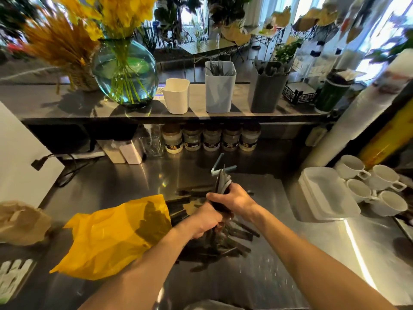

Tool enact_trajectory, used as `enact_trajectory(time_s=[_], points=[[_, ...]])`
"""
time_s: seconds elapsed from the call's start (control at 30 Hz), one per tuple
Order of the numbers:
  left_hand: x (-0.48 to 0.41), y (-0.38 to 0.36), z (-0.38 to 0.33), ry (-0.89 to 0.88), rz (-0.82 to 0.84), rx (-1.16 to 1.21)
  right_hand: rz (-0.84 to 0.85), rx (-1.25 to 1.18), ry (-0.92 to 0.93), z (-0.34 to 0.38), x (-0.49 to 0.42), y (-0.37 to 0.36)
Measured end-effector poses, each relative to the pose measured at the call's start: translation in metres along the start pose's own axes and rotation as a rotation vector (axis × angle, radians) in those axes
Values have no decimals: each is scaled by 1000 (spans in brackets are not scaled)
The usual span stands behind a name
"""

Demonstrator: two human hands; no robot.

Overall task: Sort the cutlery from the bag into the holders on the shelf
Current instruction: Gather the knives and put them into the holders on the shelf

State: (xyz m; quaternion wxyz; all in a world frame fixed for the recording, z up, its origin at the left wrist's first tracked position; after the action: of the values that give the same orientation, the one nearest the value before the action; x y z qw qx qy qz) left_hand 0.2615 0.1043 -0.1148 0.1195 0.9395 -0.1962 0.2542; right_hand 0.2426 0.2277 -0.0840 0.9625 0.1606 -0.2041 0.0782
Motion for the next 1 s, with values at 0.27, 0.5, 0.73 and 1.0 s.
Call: enact_trajectory(time_s=[0.27,0.5,0.73,1.0], points=[[-23,1,-50,-125,-71,-62,-190,223,98,27,-28,34],[-52,-1,-119,-206,-80,-8,-345,225,270,77,-34,86],[-83,6,-171,-298,-97,-79,-528,84,336,129,-35,152],[-117,34,-279,-483,-107,-94,-720,135,422,206,-52,235]])
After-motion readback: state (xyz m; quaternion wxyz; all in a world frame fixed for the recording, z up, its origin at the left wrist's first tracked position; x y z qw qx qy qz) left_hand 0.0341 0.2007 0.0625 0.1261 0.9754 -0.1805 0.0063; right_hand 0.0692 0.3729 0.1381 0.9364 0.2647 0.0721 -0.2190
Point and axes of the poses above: each hand's wrist, its own x-axis away from the middle knuckle, its own y-axis out of the back of the hand, z = x × y, the point moved 2 cm from there along -x, towards the middle knuckle, and after that the axes turned 2 degrees about x, right-handed, at the moved point
